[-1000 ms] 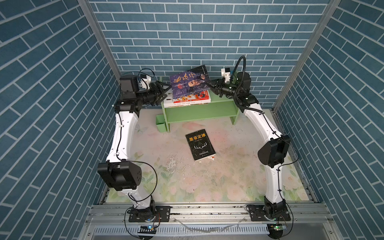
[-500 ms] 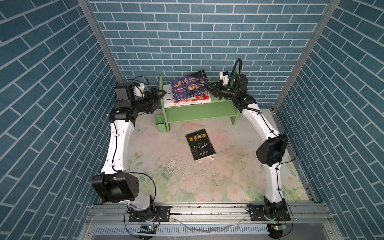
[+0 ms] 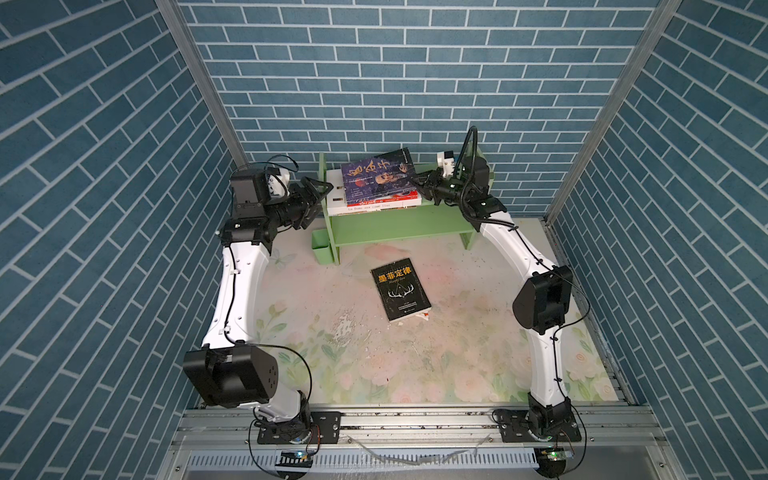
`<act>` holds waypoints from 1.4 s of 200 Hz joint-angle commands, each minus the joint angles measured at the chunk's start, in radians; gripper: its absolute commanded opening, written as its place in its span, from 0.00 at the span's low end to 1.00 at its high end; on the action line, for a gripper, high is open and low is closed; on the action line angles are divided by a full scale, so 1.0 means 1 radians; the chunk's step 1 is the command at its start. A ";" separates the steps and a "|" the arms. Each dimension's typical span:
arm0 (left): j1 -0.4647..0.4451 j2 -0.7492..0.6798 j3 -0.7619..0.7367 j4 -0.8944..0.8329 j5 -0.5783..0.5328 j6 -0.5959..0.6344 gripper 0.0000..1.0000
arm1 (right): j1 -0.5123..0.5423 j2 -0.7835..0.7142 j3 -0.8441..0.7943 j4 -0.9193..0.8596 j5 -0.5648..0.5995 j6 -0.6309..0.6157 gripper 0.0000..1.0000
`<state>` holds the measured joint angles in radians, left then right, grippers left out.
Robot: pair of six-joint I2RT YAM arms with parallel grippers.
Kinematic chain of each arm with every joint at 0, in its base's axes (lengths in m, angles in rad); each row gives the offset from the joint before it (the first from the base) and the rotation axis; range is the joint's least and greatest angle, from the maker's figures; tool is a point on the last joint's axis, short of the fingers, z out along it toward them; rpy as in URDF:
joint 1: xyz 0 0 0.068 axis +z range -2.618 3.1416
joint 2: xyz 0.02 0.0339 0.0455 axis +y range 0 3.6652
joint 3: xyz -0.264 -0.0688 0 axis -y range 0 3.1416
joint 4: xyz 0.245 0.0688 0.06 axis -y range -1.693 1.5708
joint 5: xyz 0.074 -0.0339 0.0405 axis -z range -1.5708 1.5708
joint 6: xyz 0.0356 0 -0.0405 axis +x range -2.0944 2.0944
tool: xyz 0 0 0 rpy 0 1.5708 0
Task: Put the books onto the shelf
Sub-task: 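Lower the purple book flat onto the anime-cover book with both grippers, then open and draw back the right gripper while the left gripper releases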
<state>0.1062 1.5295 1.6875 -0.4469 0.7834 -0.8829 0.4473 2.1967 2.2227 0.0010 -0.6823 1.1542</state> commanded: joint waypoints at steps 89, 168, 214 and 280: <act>0.006 -0.032 -0.047 0.051 0.019 -0.014 0.85 | 0.010 -0.063 0.028 -0.039 0.034 -0.084 0.08; 0.006 -0.052 -0.089 0.070 0.022 -0.028 0.86 | 0.005 -0.047 0.173 -0.275 0.112 -0.231 0.40; 0.005 -0.073 -0.109 0.070 0.020 -0.024 0.85 | 0.008 -0.021 0.251 -0.408 0.128 -0.289 0.50; 0.006 -0.075 -0.115 0.076 0.024 -0.032 0.86 | 0.014 -0.035 0.218 -0.426 0.134 -0.319 0.43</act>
<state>0.1062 1.4708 1.5772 -0.3866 0.7902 -0.9131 0.4568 2.1746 2.4470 -0.4023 -0.5625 0.8806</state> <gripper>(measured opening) 0.855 0.431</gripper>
